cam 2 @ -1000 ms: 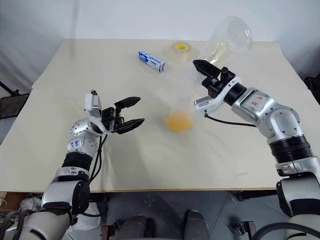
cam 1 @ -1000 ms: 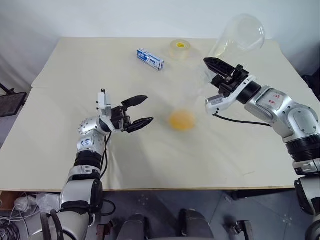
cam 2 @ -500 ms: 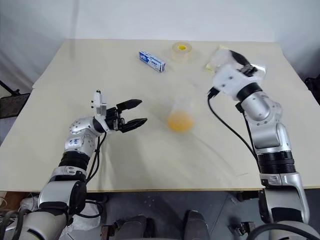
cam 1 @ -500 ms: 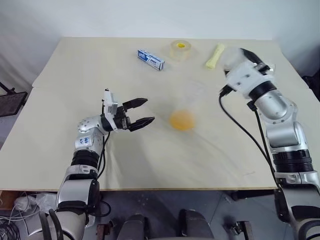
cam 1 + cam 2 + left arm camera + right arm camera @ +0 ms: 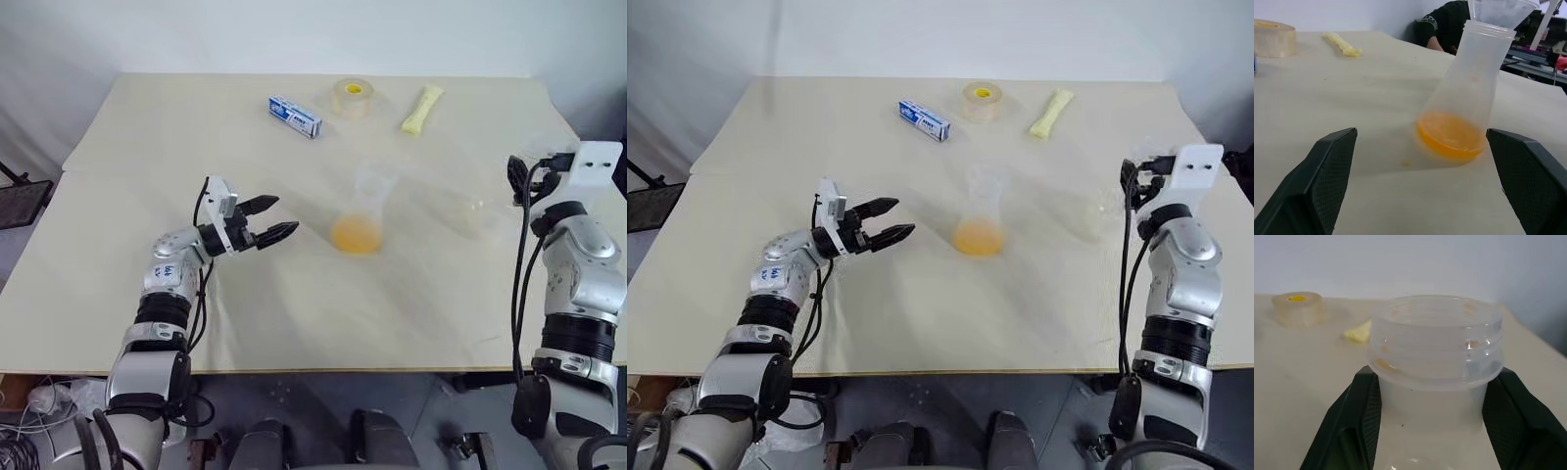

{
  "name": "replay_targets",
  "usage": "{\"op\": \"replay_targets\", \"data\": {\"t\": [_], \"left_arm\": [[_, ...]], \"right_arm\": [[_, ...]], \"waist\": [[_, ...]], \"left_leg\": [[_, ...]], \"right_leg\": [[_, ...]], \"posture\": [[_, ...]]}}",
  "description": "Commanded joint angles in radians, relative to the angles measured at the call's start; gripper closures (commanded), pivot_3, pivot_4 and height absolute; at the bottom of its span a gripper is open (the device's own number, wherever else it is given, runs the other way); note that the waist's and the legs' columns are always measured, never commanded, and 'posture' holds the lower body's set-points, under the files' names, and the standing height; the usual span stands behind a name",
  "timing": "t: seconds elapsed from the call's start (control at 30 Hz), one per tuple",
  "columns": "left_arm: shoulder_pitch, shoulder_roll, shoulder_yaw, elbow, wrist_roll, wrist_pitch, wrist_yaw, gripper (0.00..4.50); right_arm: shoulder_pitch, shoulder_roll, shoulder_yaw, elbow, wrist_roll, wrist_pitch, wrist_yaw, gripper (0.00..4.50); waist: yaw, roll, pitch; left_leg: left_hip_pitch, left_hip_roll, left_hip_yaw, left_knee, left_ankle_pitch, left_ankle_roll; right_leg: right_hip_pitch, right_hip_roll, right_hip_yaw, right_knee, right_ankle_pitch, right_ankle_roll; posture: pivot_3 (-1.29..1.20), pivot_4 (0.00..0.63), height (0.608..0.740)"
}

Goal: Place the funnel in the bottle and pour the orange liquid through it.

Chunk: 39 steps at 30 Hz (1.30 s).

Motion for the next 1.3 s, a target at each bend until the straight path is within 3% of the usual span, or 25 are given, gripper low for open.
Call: {"op": "replay_targets", "data": {"t": [0.03,0.2,0.23,0.7,0.83,1.0,1.13,1.3], "left_arm": [[0.009,0.015,0.009,-0.068,-0.012,0.046,0.038,0.0],[0.021,0.033,-0.005,-0.095,-0.002,0.083,0.044,0.0],[0.022,0.034,-0.006,-0.098,-0.006,0.095,0.042,0.0],[0.028,0.034,-0.007,-0.129,-0.017,0.103,0.023,0.0],[0.05,0.04,0.008,-0.16,-0.025,0.09,0.021,0.0],[0.079,0.084,-0.005,-0.19,-0.028,0.125,-0.05,0.0],[0.113,0.125,-0.005,-0.195,-0.033,0.089,-0.134,0.0],[0.153,0.172,0.013,-0.191,-0.047,0.041,-0.214,0.0]], "right_arm": [[0.011,-0.002,-0.01,-0.037,0.048,0.005,-0.004,1.7],[0.027,-0.014,0.012,-0.049,0.044,-0.02,-0.009,0.14],[0.027,-0.015,0.015,-0.052,0.046,-0.019,-0.01,0.02],[-0.111,-0.117,0.071,-0.13,0.089,-0.019,0.087,0.02],[-0.121,-0.158,0.097,-0.194,0.146,0.022,0.199,0.02],[-0.011,-0.236,0.11,-0.305,0.233,0.081,0.376,0.02],[0.195,-0.341,0.101,-0.415,0.301,0.088,0.599,0.02],[0.44,-0.437,0.089,-0.463,0.282,0.07,0.736,0.02]], "waist": [[-0.001,0.0,0.0],[0.0,0.0,0.0],[0.0,0.0,0.0],[0.002,0.0,0.0],[0.001,0.0,0.0],[0.004,0.0,0.0],[0.018,0.0,0.0],[0.031,-0.001,0.0]], "left_leg": [[0.0,0.0,0.0,0.0,0.0,0.0],[0.001,0.0,0.0,0.0,0.0,0.0],[0.001,0.0,0.001,0.0,0.0,0.0],[0.001,0.0,0.001,0.0,0.0,0.0],[0.001,0.0,0.0,0.0,0.0,0.0],[0.001,0.0,0.0,0.0,0.0,0.0],[0.001,0.0,0.001,0.001,0.0,0.0],[0.001,-0.001,0.007,0.001,0.0,0.0]], "right_leg": [[0.0,0.0,0.0,0.0,0.0,0.0],[0.0,0.0,0.001,0.001,0.0,0.0],[0.0,0.0,0.001,0.001,0.0,0.0],[0.0,0.0,0.001,0.001,0.0,0.0],[0.0,0.0,0.001,0.001,0.0,0.0],[0.0,0.0,0.0,0.001,0.0,0.0],[0.001,0.0,0.0,0.001,0.0,0.0],[0.001,0.0,0.0,-0.002,0.0,0.0]], "posture": [[0.0,0.15,0.74],[0.0,0.15,0.74],[0.0,0.15,0.74],[0.0,0.15,0.74],[0.0,0.15,0.74],[0.0,0.15,0.74],[0.0,0.15,0.74],[0.0,0.15,0.74]]}}
